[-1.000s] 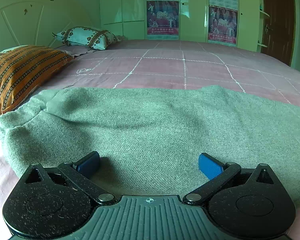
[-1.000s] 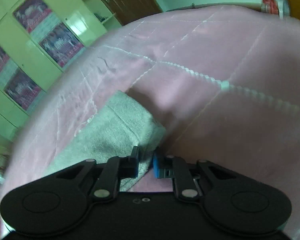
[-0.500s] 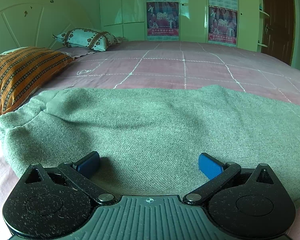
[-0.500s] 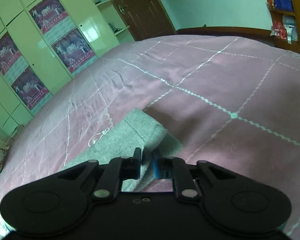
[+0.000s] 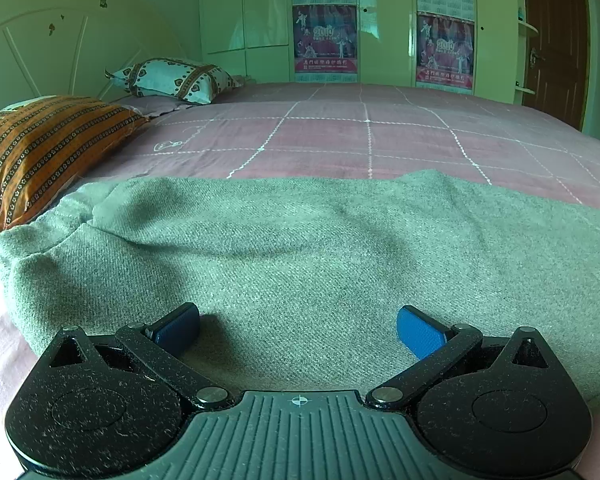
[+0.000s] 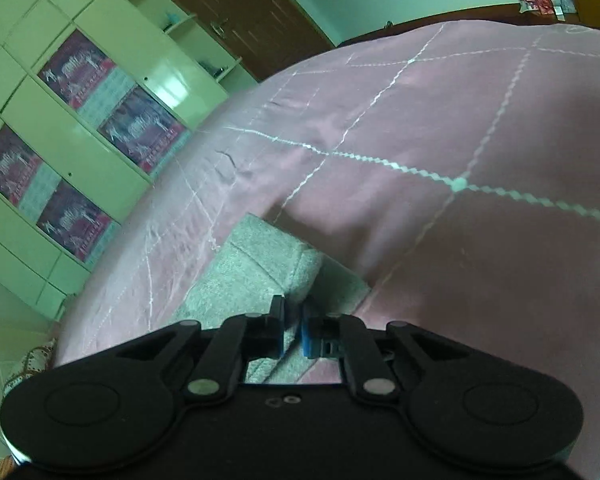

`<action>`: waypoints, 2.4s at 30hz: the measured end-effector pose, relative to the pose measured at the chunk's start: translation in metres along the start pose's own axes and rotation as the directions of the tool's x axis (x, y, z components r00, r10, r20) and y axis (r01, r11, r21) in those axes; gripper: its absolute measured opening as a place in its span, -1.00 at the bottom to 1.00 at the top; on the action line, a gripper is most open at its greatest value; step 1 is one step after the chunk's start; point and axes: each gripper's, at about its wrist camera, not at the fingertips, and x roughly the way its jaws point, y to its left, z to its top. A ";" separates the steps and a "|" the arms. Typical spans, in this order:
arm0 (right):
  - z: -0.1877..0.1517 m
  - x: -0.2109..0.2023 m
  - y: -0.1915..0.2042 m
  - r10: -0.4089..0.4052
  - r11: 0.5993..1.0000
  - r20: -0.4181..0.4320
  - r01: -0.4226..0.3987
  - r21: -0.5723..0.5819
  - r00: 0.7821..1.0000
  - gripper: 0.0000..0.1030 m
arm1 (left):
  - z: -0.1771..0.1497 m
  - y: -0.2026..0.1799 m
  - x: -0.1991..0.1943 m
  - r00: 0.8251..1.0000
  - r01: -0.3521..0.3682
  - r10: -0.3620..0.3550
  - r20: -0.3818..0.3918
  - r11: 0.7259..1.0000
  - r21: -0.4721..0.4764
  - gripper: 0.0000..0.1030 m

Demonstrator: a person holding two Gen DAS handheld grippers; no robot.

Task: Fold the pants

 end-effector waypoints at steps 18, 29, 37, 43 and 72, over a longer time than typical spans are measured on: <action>0.006 0.015 -0.004 0.014 0.993 -0.102 -0.002 0.117 0.995 -0.50 | 0.000 0.000 0.000 1.000 -0.002 0.002 0.001 1.000 0.002 1.00; -0.009 0.009 -0.008 0.006 0.996 -0.100 0.003 0.089 0.995 -0.97 | 0.002 0.001 0.001 1.000 0.003 -0.003 -0.006 1.000 -0.001 1.00; -0.009 0.001 0.001 0.048 0.998 -0.098 -0.045 0.033 0.994 -0.71 | 0.028 -0.131 -0.045 0.991 0.134 -0.133 0.021 0.989 -0.063 1.00; -0.011 -0.010 -0.012 0.101 0.995 -0.072 -0.099 0.031 0.992 -0.70 | 0.015 -0.289 -0.060 0.981 0.184 -0.183 -0.072 0.983 0.017 1.00; 0.006 -0.008 0.016 0.057 0.998 -0.073 -0.059 -0.027 0.996 -0.89 | 0.006 -0.308 -0.071 0.960 0.273 -0.272 -0.068 0.962 0.016 1.00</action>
